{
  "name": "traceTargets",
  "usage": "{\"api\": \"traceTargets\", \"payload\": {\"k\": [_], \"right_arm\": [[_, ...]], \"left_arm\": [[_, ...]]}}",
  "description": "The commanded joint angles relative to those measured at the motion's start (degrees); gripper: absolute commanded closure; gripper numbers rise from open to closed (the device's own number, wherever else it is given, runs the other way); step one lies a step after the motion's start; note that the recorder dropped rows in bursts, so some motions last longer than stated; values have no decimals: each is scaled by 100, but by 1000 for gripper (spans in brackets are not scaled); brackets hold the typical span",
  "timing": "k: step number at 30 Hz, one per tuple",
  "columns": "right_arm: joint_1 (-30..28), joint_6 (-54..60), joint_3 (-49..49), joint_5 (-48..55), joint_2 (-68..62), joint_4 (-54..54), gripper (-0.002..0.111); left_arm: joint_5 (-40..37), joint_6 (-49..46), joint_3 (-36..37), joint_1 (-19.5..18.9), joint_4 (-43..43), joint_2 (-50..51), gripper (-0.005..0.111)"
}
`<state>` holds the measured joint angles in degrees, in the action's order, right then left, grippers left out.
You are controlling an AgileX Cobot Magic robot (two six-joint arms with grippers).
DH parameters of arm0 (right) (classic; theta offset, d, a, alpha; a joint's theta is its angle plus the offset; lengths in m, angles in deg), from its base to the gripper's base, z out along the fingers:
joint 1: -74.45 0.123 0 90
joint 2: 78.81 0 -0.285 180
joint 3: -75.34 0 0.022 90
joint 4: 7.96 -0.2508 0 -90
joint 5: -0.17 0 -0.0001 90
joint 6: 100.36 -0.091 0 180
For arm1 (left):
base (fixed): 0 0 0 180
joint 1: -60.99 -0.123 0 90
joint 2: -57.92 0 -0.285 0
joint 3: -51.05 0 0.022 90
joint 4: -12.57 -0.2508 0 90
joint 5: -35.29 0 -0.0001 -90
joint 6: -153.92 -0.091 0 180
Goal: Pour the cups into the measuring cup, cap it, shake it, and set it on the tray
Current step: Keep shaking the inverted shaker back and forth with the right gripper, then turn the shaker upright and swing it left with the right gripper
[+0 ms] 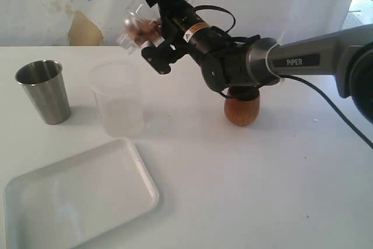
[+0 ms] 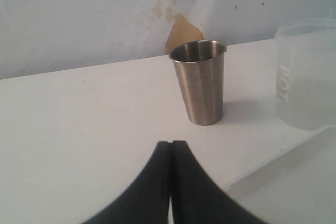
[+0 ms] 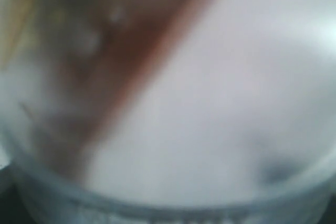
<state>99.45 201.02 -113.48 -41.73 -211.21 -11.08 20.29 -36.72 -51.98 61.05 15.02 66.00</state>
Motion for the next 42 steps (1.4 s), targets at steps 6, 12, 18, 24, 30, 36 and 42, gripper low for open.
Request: {"api": "traceTargets", "payload": {"k": [6,12,18,24,30,36,42], "right_arm": [[-54,145,-70,-142,7,-786,108],[-54,145,-70,-142,7,-765,108],[-43,145,-70,-198,7,-631,108],[-43,145,-70,-331,7,98,108],[-43,145,-70,-319,7,129,108],[-43,110,-70,-284,7,114,108],[-43,-1058,-70,-164,7,-158,108]], "left_arm": [[36,13,24,1,5,-29,107],[36,13,24,1,5,-29,107],[36,13,24,1,5,-29,107],[36,13,24,1,5,-29,107],[36,13,24,1,5,-29,107],[36,13,24,1,5,-29,107],[36,13,24,1,5,-29,107]]}}
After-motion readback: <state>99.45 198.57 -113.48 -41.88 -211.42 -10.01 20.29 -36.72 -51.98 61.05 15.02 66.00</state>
